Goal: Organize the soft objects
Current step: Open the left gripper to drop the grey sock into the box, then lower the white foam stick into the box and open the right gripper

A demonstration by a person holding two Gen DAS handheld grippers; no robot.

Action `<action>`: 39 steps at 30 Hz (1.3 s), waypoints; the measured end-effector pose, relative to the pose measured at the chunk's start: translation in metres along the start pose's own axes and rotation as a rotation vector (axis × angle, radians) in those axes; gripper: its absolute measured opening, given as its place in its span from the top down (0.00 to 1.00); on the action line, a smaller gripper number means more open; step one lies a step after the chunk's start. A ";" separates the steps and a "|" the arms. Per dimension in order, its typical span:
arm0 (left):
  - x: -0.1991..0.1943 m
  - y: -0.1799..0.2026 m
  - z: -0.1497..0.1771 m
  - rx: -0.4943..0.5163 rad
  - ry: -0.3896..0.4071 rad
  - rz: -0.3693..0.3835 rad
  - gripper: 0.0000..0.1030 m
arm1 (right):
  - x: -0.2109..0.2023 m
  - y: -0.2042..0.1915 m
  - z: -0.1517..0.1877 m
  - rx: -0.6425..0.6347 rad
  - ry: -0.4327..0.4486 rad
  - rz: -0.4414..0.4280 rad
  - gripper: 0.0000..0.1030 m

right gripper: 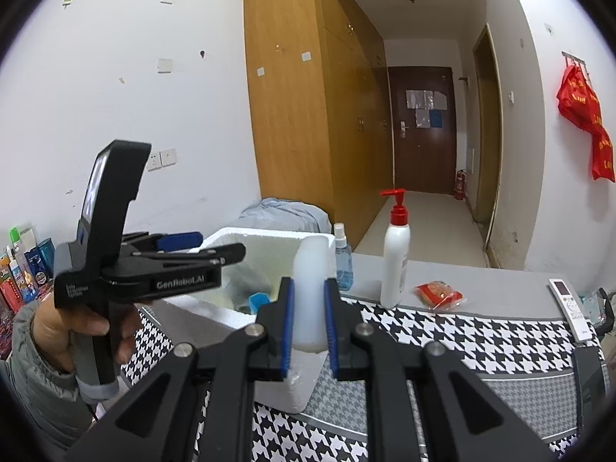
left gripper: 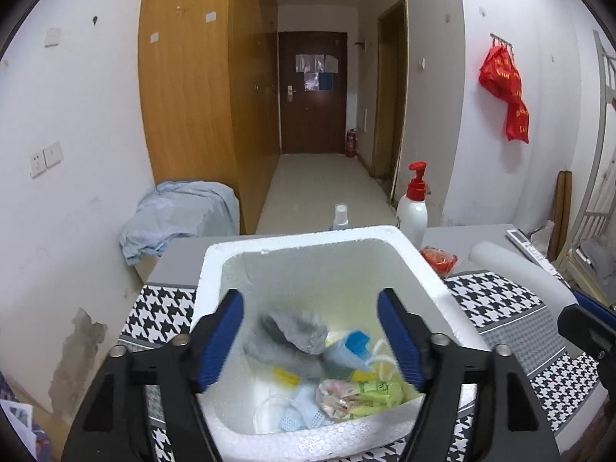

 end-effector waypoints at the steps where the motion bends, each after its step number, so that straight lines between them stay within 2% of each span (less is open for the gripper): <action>1: -0.001 -0.001 0.000 0.003 0.005 -0.007 0.12 | 0.001 -0.001 0.000 0.000 -0.002 0.001 0.83; 6: -0.015 -0.005 -0.010 -0.012 0.069 -0.016 0.01 | 0.002 -0.004 -0.001 -0.005 -0.003 0.000 0.83; 10: -0.023 -0.009 -0.014 -0.011 0.106 -0.013 0.01 | 0.004 -0.003 -0.001 -0.007 -0.005 0.005 0.82; 22: -0.054 -0.029 -0.015 0.001 0.204 -0.079 0.01 | 0.016 -0.010 0.000 -0.004 -0.017 0.000 0.82; 39: -0.084 -0.073 -0.001 -0.040 0.246 -0.162 0.01 | 0.046 -0.048 -0.002 -0.035 -0.048 -0.071 0.82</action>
Point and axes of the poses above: each gripper's, at about its wrist camera, not at the fingertips, and x roughly the way its jaws point, y to its right, z to its underside, the point moved 6 cm from there along x, roughly the way its jaws point, and after that the axes turned 13 degrees about y, right-handed, at the moved point
